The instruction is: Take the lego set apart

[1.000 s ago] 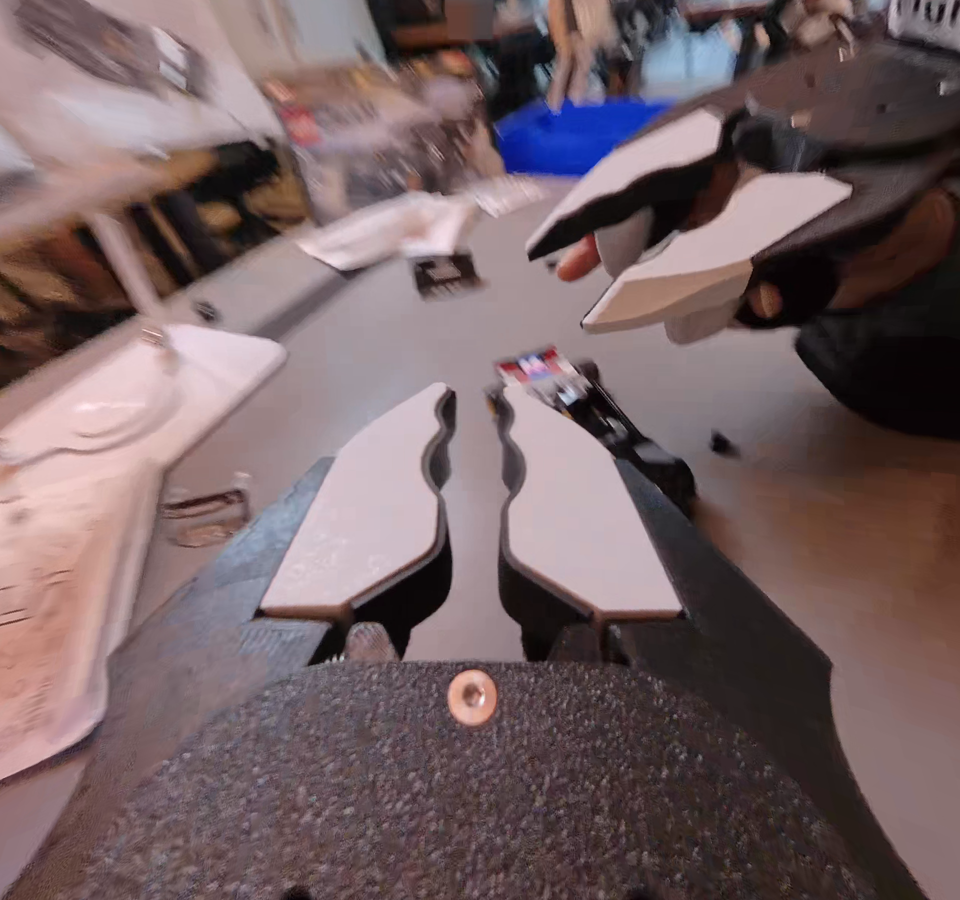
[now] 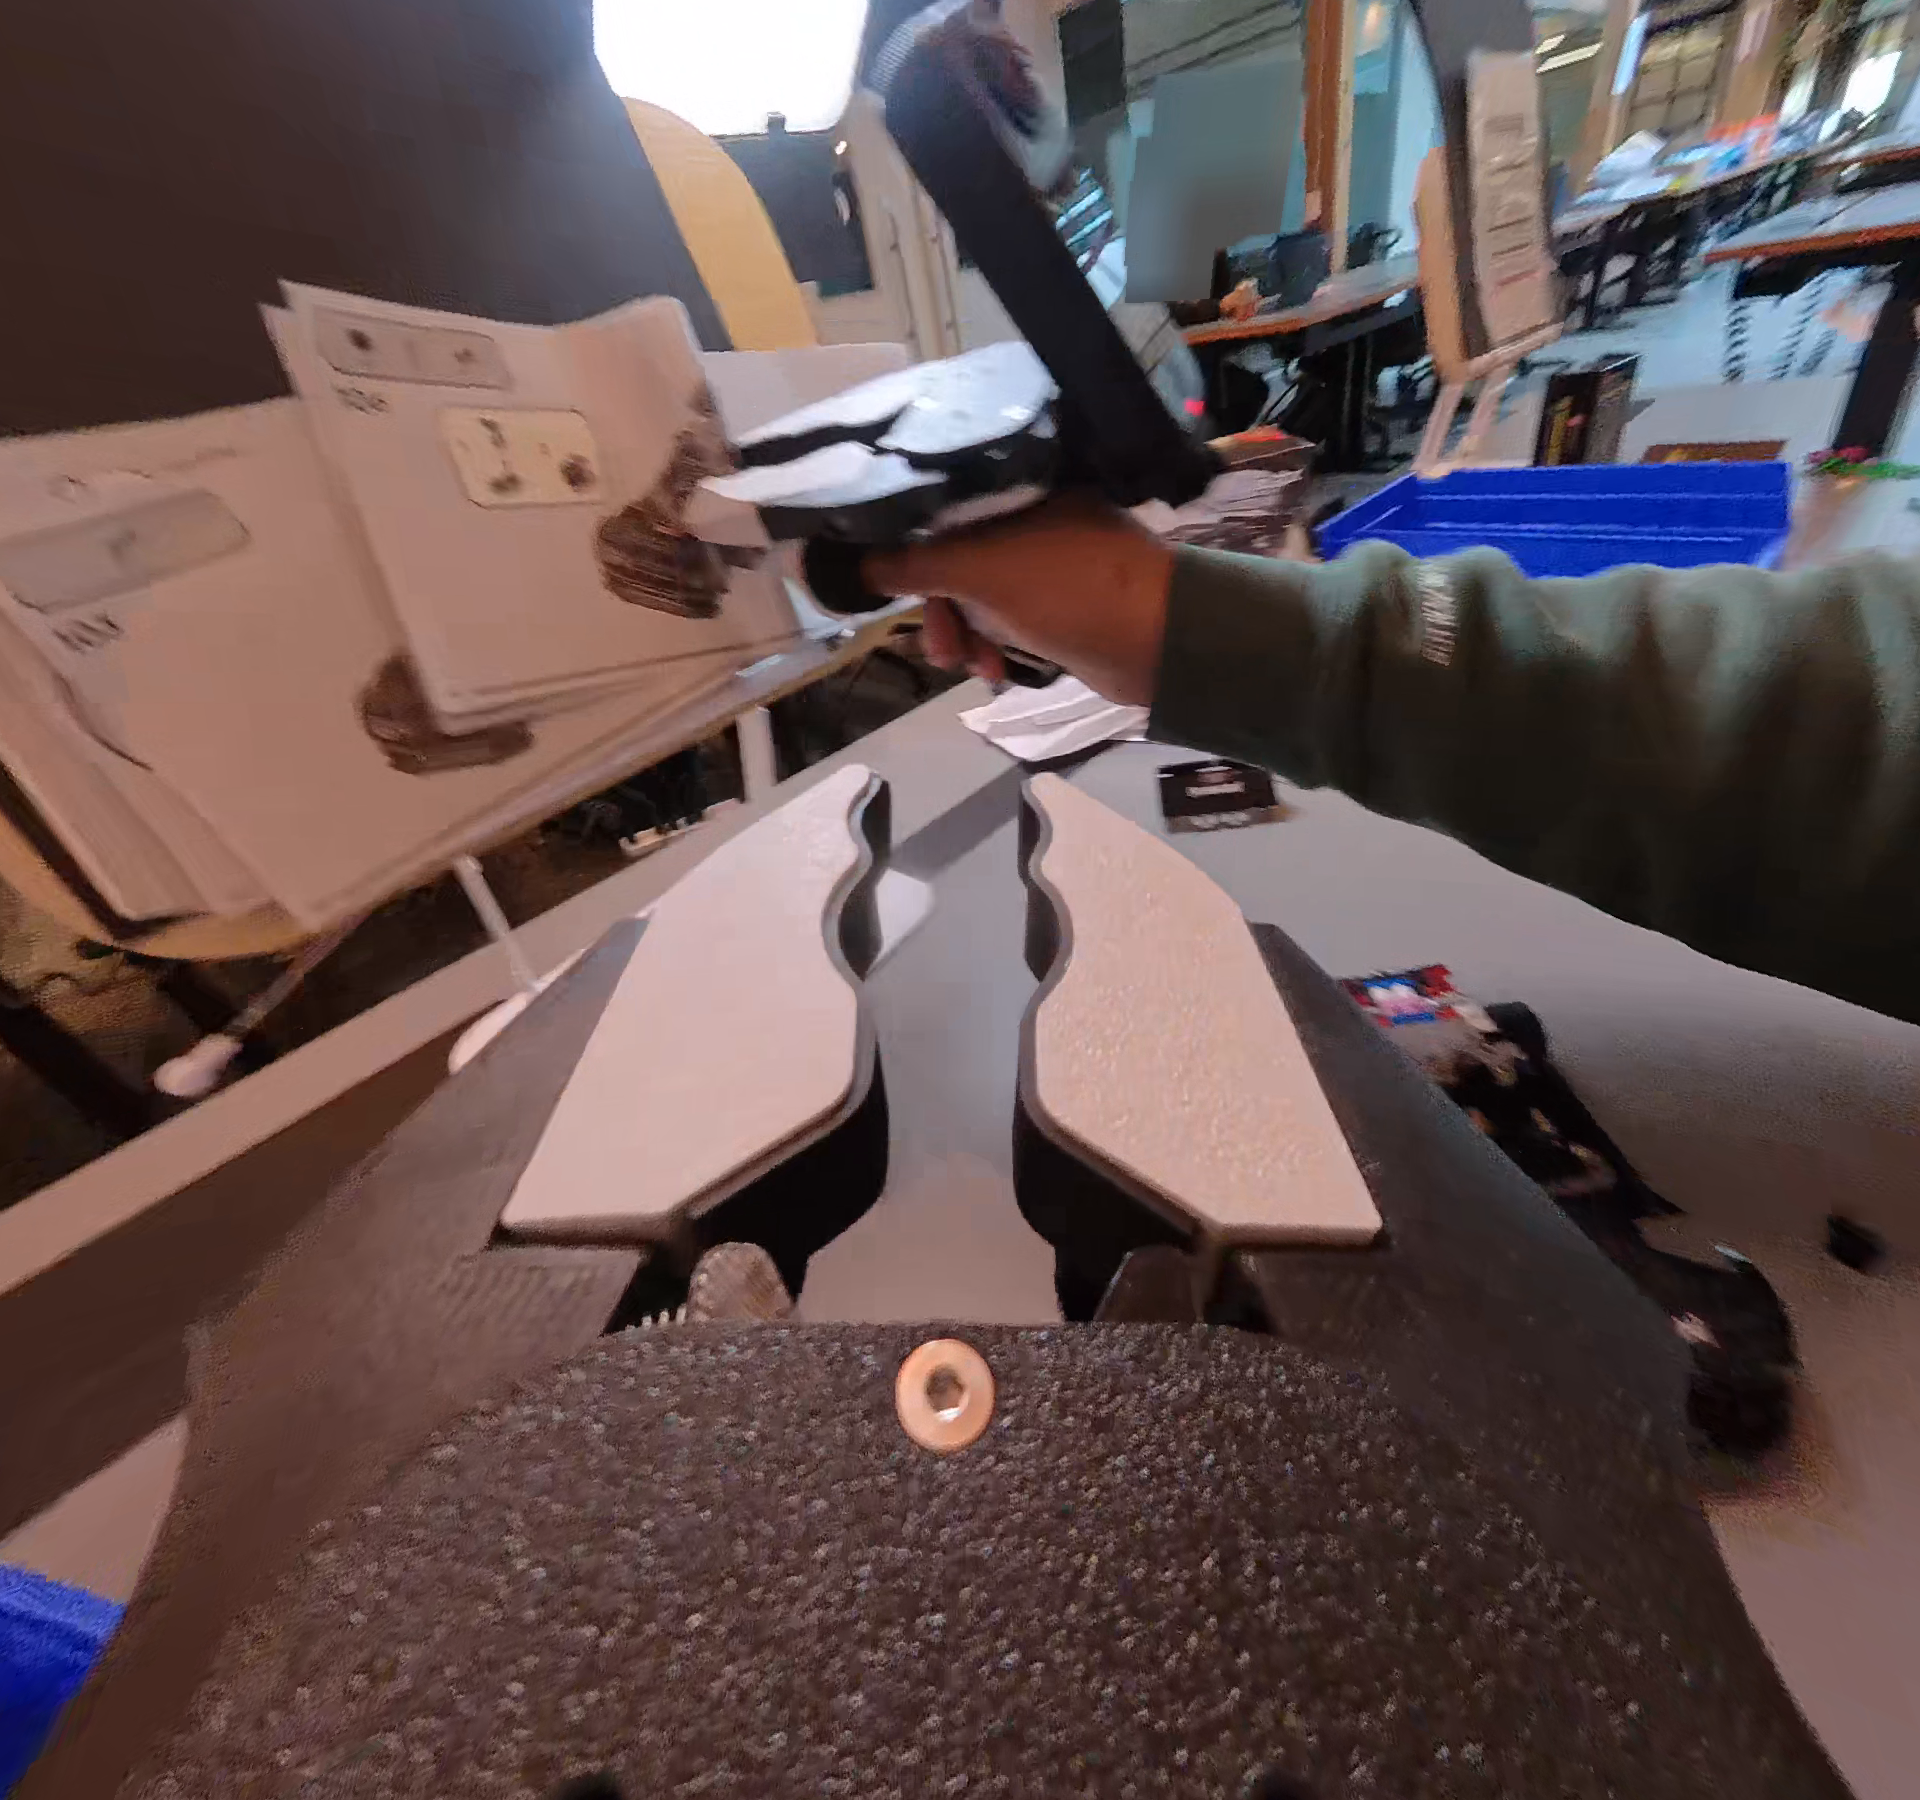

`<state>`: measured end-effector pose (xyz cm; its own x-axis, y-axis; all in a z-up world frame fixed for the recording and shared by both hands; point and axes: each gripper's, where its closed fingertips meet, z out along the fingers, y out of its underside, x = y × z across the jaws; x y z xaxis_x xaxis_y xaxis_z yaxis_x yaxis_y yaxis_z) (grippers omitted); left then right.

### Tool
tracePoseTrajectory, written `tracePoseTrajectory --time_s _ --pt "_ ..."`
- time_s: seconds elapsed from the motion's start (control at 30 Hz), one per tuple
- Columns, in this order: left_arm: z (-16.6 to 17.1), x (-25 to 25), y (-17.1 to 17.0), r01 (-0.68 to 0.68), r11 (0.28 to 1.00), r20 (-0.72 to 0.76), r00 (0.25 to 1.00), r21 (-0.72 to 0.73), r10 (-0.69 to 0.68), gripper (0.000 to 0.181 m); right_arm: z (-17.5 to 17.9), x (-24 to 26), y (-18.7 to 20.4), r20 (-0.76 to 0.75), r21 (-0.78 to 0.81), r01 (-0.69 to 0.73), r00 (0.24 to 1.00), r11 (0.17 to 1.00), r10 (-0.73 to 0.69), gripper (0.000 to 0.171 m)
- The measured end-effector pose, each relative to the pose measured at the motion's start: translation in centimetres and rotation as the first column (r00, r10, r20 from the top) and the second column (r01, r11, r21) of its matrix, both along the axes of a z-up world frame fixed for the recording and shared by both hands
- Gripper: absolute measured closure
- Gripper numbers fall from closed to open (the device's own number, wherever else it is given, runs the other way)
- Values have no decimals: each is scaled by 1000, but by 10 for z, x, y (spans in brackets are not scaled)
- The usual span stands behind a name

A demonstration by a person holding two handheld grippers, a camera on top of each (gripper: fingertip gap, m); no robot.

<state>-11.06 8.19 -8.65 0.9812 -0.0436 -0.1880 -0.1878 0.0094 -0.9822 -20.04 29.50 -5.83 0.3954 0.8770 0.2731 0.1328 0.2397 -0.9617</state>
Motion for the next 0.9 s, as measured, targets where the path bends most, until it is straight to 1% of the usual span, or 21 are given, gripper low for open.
tracePoseTrajectory --time_s 0.1,0.2,0.23,0.3,0.37,0.4,0.43,0.5,0.53,0.57,0.67,0.8,0.87,0.9 --pt "32 -34 23 -47 996 -19 999 -78 45 146 -4 5 7 2 -28 -18 1000 999 18 145" --pt "63 -78 59 -77 990 -3 997 -115 77 144 -7 8 12 -4 -62 -45 999 997 45 146" --pt "68 -92 74 -65 990 20 997 -127 68 144 -7 8 12 -15 -83 -69 998 994 68 146" --pt "72 -115 104 -11 988 125 992 -151 30 147 -8 8 13 -32 -118 -101 995 988 98 147" --pt "70 -144 129 -19 985 161 986 -170 47 145 -10 9 15 -37 -135 -114 993 984 110 148" --pt "69 -153 137 -6 985 175 984 -170 36 149 -11 10 16 -37 -137 -117 993 984 113 149" --pt "69 -155 144 39 986 210 978 -165 -4 155 -12 10 18 -35 -140 -121 993 983 117 149" --pt "71 -137 150 228 965 324 929 -127 -177 157 -15 10 19 -29 -151 -135 991 979 132 149" --pt "73 -125 149 313 944 362 896 -107 -256 157 -16 10 19 -28 -154 -140 990 978 137 149" --pt "73 -116 148 361 927 369 879 -99 -303 157 -17 10 20 -29 -156 -144 990 977 141 149" --pt "68 -108 147 369 923 315 893 -107 -320 157 -17 10 20 -37 -163 -154 988 975 150 149" --pt "59 -99 140 426 898 326 868 -107 -373 153 -17 10 20 -37 -164 -152 988 975 148 149" --pt "57 -96 137 446 890 332 857 -95 -395 153 -17 10 20 -35 -165 -151 988 975 148 149" --pt "55 -98 138 429 898 323 868 -102 -378 157 -17 10 20 -33 -164 -151 989 975 147 149"
